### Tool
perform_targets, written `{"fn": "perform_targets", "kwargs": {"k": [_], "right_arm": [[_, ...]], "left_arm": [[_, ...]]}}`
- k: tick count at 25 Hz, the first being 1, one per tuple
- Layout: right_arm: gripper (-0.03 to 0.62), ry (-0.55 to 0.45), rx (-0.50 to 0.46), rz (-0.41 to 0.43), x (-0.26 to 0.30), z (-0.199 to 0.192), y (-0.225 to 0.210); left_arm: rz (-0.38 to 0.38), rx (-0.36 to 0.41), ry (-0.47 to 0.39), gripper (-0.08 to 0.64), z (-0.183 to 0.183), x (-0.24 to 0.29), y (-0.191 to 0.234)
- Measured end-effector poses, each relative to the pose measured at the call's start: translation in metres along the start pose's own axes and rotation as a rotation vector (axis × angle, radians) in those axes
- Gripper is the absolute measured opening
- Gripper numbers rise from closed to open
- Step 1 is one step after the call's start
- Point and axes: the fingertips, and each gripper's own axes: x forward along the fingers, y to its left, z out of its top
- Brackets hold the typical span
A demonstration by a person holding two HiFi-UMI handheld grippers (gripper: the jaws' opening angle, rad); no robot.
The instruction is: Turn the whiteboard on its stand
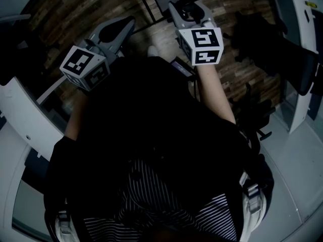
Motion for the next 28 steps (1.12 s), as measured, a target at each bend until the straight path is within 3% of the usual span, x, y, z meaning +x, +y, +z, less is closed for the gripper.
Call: {"fn": "perform_targets", "kwargs": {"k": [11, 21, 28], "right_arm": [[0.175, -0.008, -0.011, -0.017, -0.019, -0.006, 0.016], [0.175, -0.034, -0.038, 0.022, -0.011, -0.002, 0.069], [0.173, -0.067, -0.049, 0.012, 0.019, 0.016, 0.073]], "left_arm": [[-0.022, 0.004, -0.001, 0.002, -0.003, 0.007, -0.014], [0.044, -0.005, -0.048, 0.002, -0.001, -0.021, -0.005], [0.059, -0.041, -0.06, 0.002, -0.008, -0.035, 0.005]]}}
